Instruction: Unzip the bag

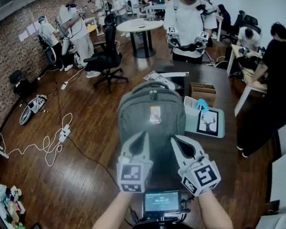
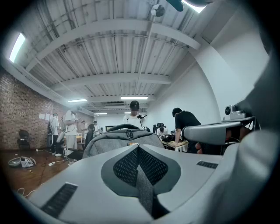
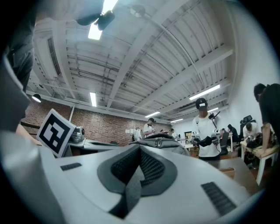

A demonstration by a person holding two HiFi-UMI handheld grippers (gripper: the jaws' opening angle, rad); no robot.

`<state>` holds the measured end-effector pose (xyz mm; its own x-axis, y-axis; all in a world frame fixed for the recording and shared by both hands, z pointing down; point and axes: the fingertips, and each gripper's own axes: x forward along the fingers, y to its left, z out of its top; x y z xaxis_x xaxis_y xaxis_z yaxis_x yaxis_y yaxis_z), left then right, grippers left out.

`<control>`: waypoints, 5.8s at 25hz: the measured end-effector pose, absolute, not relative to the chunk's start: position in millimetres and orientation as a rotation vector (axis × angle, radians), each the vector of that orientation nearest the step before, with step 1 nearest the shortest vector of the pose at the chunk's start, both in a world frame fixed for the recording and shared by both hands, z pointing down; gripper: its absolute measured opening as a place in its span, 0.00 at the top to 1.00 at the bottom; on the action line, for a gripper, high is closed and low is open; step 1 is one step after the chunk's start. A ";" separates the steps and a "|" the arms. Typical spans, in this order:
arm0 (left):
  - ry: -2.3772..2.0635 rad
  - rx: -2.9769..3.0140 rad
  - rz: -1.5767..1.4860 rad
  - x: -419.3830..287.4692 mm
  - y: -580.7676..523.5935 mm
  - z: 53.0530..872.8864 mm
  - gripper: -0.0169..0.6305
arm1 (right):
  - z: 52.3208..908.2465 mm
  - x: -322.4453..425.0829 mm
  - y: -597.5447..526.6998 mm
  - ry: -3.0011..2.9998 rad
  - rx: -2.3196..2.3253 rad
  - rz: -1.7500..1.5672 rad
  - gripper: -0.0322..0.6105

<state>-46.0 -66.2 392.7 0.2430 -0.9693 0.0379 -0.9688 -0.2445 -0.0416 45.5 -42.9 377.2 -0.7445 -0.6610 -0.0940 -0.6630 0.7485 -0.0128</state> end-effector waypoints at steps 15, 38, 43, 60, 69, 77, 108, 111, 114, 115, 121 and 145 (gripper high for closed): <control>1.802 -2.568 -0.071 -51.9 -99.9 392.6 0.98 | 373.6 29.7 -77.8 2.865 -1.151 0.095 0.94; 1.402 -2.816 -0.216 -81.8 -172.4 373.1 0.98 | 391.7 -23.1 -231.8 3.284 -1.728 0.178 0.73; 1.472 -2.740 -0.250 -96.9 -181.1 363.6 0.98 | 400.3 -36.0 -231.8 3.429 -1.752 0.250 0.73; 1.477 -2.753 -0.198 -100.2 -187.9 358.6 0.98 | 407.3 -32.7 -258.7 3.484 -1.835 0.343 0.93; 1.479 -2.772 -0.182 -98.2 -189.7 360.8 0.98 | 419.7 -32.1 -268.7 3.579 -1.894 0.388 0.90; 1.513 -2.761 -0.176 -108.5 -186.9 360.2 0.98 | 424.0 -29.4 -282.9 3.622 -2.018 0.695 0.93; 1.199 -2.793 -0.181 -41.3 -175.9 295.5 0.98 | 359.4 16.3 -155.1 4.102 -0.998 0.536 0.93; 0.895 -2.947 -0.327 -17.2 -171.4 312.6 0.98 | 359.0 21.5 -146.5 4.091 -0.972 0.521 0.93; 0.792 -3.003 -0.353 -14.3 -163.4 311.3 0.97 | 355.5 24.9 -138.8 4.093 -0.901 0.499 0.93; 0.797 -2.977 -0.391 -14.8 -161.6 312.4 0.97 | 355.4 24.3 -135.0 4.097 -0.874 0.496 0.93; 0.816 -2.886 -0.492 -10.9 -163.3 320.5 0.97 | 361.8 24.9 -135.3 4.057 -0.870 0.434 0.93; 0.620 -2.936 -0.605 -2.2 -154.7 332.6 0.97 | 362.1 49.2 -144.5 4.232 -0.768 0.189 0.93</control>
